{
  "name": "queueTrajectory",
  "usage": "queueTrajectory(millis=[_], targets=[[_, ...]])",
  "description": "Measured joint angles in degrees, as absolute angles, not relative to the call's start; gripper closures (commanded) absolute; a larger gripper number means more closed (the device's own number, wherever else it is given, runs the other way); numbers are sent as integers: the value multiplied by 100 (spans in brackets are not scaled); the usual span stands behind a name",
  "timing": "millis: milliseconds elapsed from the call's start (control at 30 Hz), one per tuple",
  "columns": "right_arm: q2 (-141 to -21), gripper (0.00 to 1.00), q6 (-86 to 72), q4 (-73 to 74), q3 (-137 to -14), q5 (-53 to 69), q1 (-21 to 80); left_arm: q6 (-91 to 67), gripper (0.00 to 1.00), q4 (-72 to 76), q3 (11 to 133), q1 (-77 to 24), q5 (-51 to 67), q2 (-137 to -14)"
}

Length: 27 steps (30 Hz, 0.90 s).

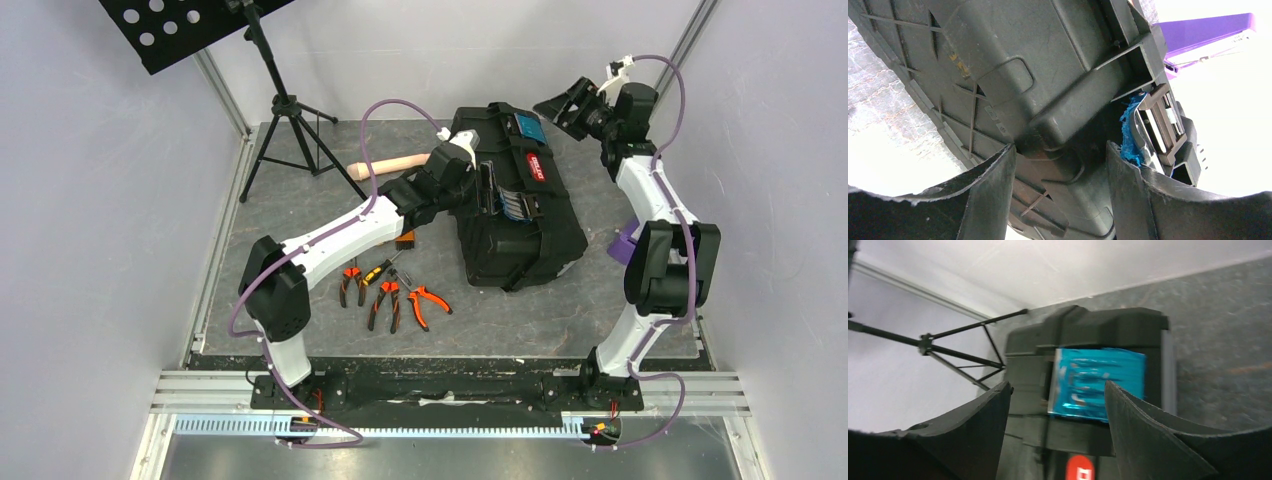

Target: Pack the tool kit

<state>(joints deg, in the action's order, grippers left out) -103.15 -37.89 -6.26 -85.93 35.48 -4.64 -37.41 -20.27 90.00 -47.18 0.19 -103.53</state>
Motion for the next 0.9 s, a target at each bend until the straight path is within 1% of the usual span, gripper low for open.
queueTrajectory(millis=[233, 667, 900], targets=[[-10645, 19, -3487, -198, -8556, 3406, -554, -3741, 32, -2021, 9000, -4722, 12, -10359], [-10814, 13, -3417, -143, -8501, 3594, -508, -3741, 32, -1979, 9050, -4724, 16, -10425], [-10844, 12, -3385, -167, -8525, 3566, -493, -3741, 32, -1981, 9050, -4735, 14, -10425]])
